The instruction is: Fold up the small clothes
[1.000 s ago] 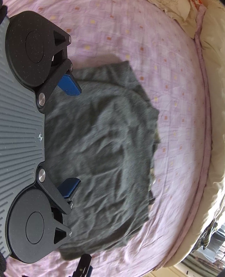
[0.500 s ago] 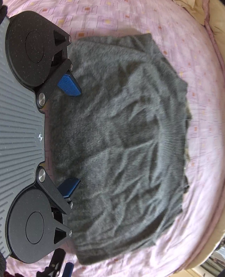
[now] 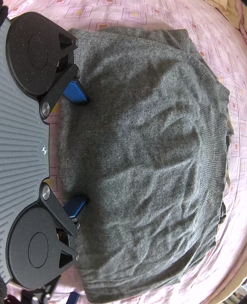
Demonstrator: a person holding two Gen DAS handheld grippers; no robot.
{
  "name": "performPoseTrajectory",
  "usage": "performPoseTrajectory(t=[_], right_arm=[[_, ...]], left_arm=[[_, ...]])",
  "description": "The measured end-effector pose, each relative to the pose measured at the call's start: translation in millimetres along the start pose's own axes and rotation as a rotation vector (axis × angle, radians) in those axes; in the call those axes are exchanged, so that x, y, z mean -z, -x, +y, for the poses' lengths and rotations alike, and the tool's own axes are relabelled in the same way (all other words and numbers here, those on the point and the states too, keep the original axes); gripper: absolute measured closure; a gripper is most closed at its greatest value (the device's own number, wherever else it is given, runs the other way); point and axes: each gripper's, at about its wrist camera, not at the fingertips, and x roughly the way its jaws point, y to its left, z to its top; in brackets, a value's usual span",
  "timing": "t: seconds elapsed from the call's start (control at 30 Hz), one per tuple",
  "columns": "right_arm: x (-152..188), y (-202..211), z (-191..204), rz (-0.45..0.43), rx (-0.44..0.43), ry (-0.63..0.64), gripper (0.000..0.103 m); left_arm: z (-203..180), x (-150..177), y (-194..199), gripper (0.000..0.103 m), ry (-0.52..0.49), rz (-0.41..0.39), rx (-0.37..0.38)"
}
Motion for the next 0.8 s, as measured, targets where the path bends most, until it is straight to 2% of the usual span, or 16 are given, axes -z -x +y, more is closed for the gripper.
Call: performPoseTrajectory(t=[0.07, 0.13, 0.23, 0.3, 0.53, 0.8], right_arm=[[-2, -1, 2, 0.014, 0.005, 0.006, 0.0], [-7, 1, -6, 0.017, -0.03, -0.045, 0.0], [-13, 7, -34, -0.013, -0.145, -0.211, 0.0], [-16, 9, -50, -0.048, -0.213, -0.279, 0.0], [-52, -4, -70, -0.095, -0.324, -0.236, 0.0], [-89, -32, -56, -0.081, -0.417, -0.205, 0.0]], left_arm=[[-2, -1, -1, 0.0, 0.008, 0.003, -0.015], [-5, -6, -1, 0.0, 0.016, 0.002, -0.019], [-7, -6, -2, 0.0, 0.013, -0.006, -0.015], [-7, -5, -2, 0.0, 0.01, -0.013, -0.013], [-5, 2, 3, 0.0, 0.011, -0.018, -0.018], [-4, 3, 3, 0.0, 0.013, -0.027, -0.018]])
